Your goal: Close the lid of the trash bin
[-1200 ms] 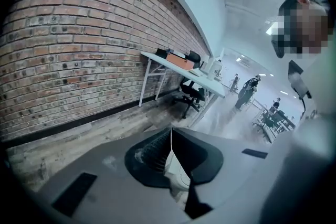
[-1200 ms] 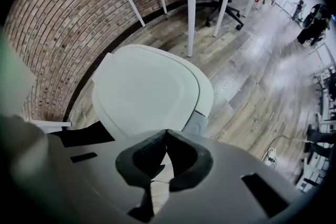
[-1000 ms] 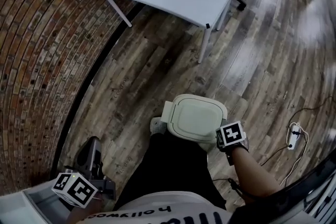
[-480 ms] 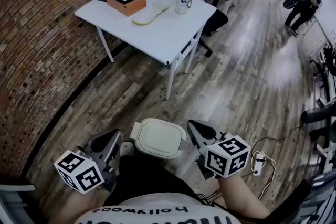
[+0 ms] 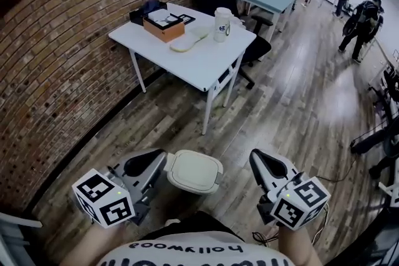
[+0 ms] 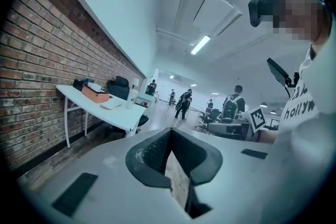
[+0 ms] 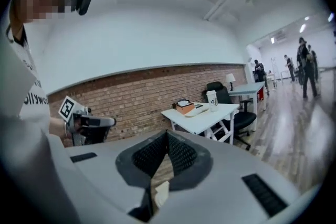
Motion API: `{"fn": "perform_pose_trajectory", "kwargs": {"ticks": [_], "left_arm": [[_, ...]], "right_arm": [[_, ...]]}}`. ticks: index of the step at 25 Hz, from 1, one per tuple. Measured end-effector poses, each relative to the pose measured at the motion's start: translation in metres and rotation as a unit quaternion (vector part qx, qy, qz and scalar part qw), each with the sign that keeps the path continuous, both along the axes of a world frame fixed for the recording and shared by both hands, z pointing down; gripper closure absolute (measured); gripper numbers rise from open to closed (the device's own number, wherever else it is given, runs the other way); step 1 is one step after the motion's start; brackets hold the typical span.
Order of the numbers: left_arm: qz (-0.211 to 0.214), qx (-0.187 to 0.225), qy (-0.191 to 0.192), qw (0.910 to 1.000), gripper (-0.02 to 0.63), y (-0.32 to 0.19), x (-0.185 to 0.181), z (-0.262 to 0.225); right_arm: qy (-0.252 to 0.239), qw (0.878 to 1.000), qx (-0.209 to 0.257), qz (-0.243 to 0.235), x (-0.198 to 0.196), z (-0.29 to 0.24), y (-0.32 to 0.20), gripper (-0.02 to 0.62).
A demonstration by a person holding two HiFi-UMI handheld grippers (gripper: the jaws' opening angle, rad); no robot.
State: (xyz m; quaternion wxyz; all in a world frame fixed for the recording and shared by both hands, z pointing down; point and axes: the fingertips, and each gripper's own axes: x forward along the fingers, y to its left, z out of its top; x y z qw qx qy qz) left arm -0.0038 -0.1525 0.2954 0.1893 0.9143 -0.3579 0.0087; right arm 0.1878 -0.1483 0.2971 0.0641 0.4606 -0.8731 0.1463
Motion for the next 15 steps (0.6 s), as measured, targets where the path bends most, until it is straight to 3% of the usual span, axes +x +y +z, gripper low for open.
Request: {"fn": "perform_pose_trajectory", "kwargs": {"ticks": [3, 7, 15], "left_arm": [[-0.014, -0.001, 0.006, 0.9999, 0.598, 0.01, -0.009, -0.001], [-0.035, -0.003, -0.006, 0.9994, 0.598, 0.015, -0.023, 0.005], [-0.042, -0.005, -0.001, 0.9991, 0.598, 0.018, -0.025, 0.013]], "right_arm": [[0.036, 0.999, -0.011, 0.021, 0.014, 0.005, 0.016, 0.589], [0.01, 0.999, -0.024, 0.041, 0.027, 0.008, 0.022, 0.589], [0.064, 0.998, -0.01, 0.026, 0.021, 0.01, 0.018, 0.589]]}}
